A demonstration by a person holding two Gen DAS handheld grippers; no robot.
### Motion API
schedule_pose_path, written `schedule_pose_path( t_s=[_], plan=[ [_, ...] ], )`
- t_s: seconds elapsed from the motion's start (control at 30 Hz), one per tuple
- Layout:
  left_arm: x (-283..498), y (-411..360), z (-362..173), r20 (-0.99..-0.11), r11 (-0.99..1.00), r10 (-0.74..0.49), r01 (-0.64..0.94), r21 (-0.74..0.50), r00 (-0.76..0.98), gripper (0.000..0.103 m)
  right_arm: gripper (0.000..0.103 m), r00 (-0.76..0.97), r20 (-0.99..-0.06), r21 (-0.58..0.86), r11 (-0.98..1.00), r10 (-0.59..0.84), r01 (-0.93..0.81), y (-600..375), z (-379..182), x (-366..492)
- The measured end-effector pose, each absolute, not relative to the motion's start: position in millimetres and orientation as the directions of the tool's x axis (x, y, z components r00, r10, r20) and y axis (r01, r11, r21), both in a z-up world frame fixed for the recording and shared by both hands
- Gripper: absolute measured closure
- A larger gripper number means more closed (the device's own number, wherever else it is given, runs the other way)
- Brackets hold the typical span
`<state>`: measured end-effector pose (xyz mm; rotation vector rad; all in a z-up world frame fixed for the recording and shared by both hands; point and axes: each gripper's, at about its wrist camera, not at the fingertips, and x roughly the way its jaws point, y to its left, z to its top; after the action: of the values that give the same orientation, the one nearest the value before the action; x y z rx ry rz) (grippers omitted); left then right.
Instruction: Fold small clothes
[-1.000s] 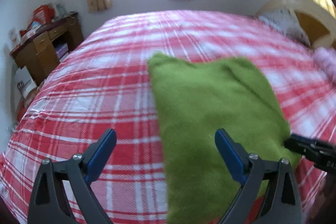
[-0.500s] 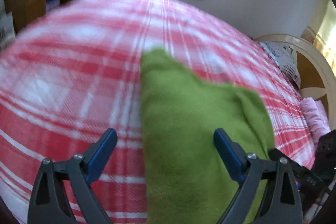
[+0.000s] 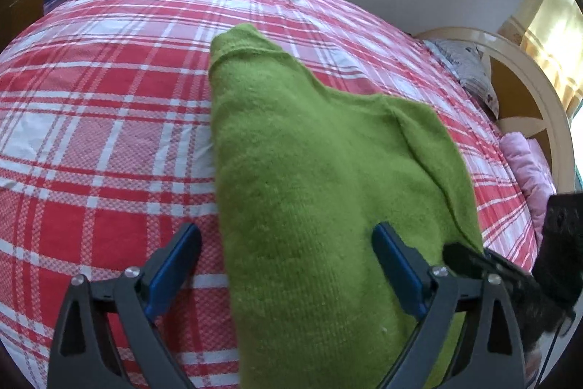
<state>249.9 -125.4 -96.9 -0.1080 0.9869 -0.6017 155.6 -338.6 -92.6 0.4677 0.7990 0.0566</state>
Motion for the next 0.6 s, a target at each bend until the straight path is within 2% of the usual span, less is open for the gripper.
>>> schedule_pose_path(
  t_s=[0.03, 0.13, 0.17, 0.27, 0.3, 0.37, 0.47, 0.6],
  plan=[
    [250, -127, -97, -0.752, 0.834, -0.521, 0.428, -0.348, 0.403, 0.005, 0.042, 0.703, -0.677, 0.438, 0.887, 0.218, 0.147, -343, -97, 158],
    [252, -129, -97, -0.751, 0.837, -0.519, 0.421, -0.350, 0.407, 0.005, 0.041, 0.721, -0.665, 0.438, 0.883, 0.194, 0.167, -344, -100, 162],
    [252, -130, -97, -0.751, 0.838, -0.516, 0.423, -0.345, 0.411, 0.007, 0.039, 0.721, -0.669, 0.430, 0.886, 0.182, 0.175, -343, -100, 165],
    [249, -136, -95, -0.737, 0.818, -0.545, 0.447, -0.362, 0.400, 0.033, 0.038, 0.702, -0.676, 0.460, 0.872, 0.225, 0.164, -341, -103, 176],
    [249, -137, -94, -0.740, 0.823, -0.538, 0.440, -0.358, 0.404, 0.037, 0.039, 0.693, -0.682, 0.464, 0.871, 0.235, 0.161, -341, -103, 178],
    [247, -138, -92, -0.741, 0.830, -0.529, 0.432, -0.352, 0.414, 0.045, 0.057, 0.675, -0.688, 0.472, 0.871, 0.267, 0.137, -338, -100, 180],
    [244, -136, -86, -0.736, 0.837, -0.524, 0.419, -0.353, 0.427, 0.064, 0.066, 0.666, -0.700, 0.443, 0.888, 0.257, 0.123, -329, -92, 178],
    [231, -137, -72, -0.748, 0.860, -0.472, 0.430, -0.275, 0.466, 0.068, 0.069, 0.692, -0.683, 0.417, 0.902, 0.233, 0.108, -313, -76, 166]
  ],
)
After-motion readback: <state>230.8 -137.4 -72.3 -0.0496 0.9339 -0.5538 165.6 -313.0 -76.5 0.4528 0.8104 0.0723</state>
